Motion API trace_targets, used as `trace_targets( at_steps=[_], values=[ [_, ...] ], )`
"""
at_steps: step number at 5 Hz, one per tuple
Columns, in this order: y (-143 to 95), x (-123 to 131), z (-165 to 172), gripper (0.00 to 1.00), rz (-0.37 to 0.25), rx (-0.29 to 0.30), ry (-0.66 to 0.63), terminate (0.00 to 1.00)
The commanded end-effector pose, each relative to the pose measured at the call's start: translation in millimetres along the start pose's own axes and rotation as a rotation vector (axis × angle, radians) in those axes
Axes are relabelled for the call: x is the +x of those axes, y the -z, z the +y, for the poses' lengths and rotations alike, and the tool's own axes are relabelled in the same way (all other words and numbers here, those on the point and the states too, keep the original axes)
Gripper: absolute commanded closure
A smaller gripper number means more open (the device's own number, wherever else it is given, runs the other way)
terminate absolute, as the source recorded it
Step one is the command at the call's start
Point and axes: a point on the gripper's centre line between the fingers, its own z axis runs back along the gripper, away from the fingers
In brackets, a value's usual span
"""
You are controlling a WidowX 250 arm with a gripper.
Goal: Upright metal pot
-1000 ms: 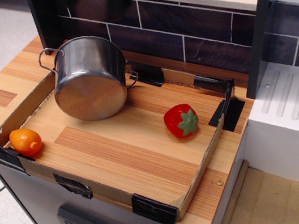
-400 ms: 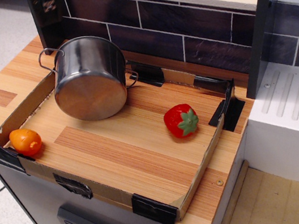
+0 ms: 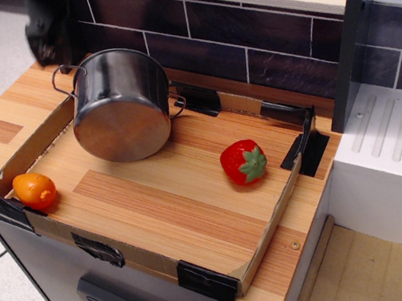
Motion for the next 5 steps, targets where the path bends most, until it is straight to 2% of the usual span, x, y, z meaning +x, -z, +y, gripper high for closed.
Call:
trace_targets(
  at_steps=[1,2,3,4,5],
  values=[
    [5.8,0.6,4.2,0.00,0.011,0.143,0.039,0.00],
    [12.8,1.8,7.6,0.00,0.019,0.187,0.025,0.00],
    [14.0,5.0,14.6,0.00,0.034,0.197,0.004,0.00],
    [27.8,9.8,16.5,0.00,0.084,0.186,-0.010,0.00],
    [36.4,12.2,12.4,0.00,0.123,0.142,0.006,0.00]
  ],
)
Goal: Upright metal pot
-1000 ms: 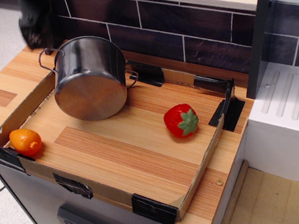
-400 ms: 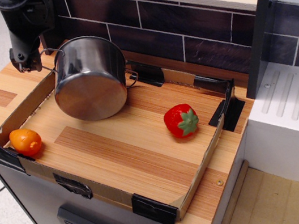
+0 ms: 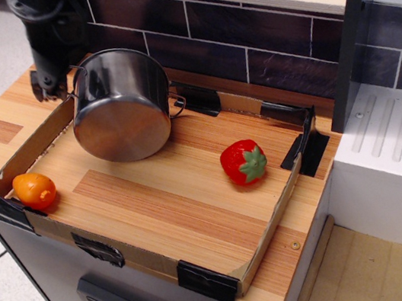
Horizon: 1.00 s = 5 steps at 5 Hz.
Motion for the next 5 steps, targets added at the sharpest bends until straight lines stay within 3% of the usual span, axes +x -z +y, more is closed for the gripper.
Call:
trace_targets(
  at_steps=[1,2,4,5],
  values=[
    [0.6,11.4,15.3,0.00,0.039,-0.036,-0.006,0.00],
    [4.2,11.0,14.6,1.00,0.066,-0.053,-0.003,0.00],
    [6.0,9.7,15.4,1.00,0.080,-0.011,-0.020,0.00],
    [-0.6,8.4,20.0,1.00,0.044,0.100,-0.079,0.00]
  ],
)
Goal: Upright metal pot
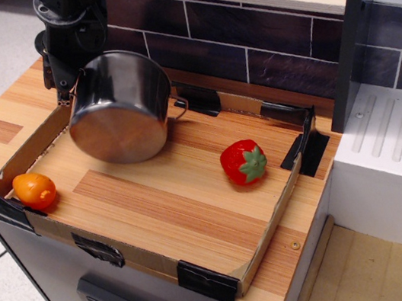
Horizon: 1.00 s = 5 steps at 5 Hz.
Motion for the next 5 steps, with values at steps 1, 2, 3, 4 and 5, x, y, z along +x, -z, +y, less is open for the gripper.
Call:
trace_targets(
  at_steps=[1,2,3,4,5],
  values=[
    [-30.7,3.3,27.0,1.00,-0.119,0.288,-0.169,0.00],
    [-43.1,5.2,34.8,1.00,-0.178,0.374,-0.282,0.00],
    [-51.7,6.2,35.8,1.00,-0.250,0.515,-0.340,0.00],
    [-42.9,8.9,27.6,1.00,-0.270,0.604,-0.323,0.00],
    [-31.7,11.5,16.8,1.00,-0.257,0.621,-0.281,0.00]
  ],
)
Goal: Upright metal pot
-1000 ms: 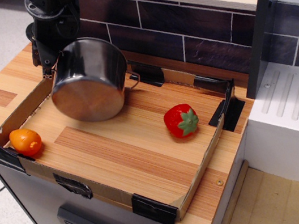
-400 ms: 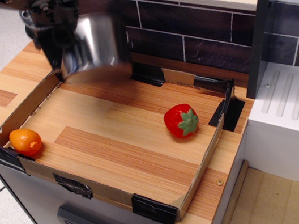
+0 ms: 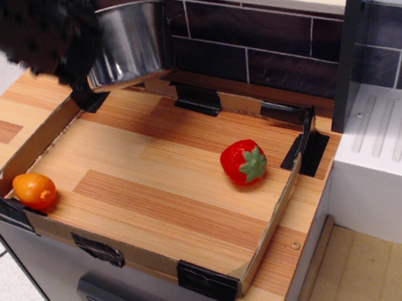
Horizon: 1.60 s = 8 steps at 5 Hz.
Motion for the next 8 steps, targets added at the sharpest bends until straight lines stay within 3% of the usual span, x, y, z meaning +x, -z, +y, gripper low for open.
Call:
trace_targets(
  at_steps=[1,2,3,4,5,6,7,8],
  values=[
    [-4.3,0.3,-5.9,1.00,0.000,0.022,0.080,0.00],
    [-7.5,-8.3,-20.2,1.00,0.033,-0.040,0.134,0.00],
    [-9.6,-12.6,-31.0,0.00,0.100,-0.096,0.156,0.00],
    [-15.5,-14.5,-37.4,0.00,0.201,-0.199,0.126,0.00],
    [-24.9,-6.6,-35.3,0.00,0.388,-0.407,0.084,0.00],
    [-24.0,0.6,-31.7,0.00,0.562,-0.491,-0.083,0.00],
    [-24.0,2.2,-28.2,0.00,0.644,-0.701,-0.126,0.00],
    [-34.9,8.3,-0.7,0.00,0.538,-0.849,-0.182,0.00]
  ],
)
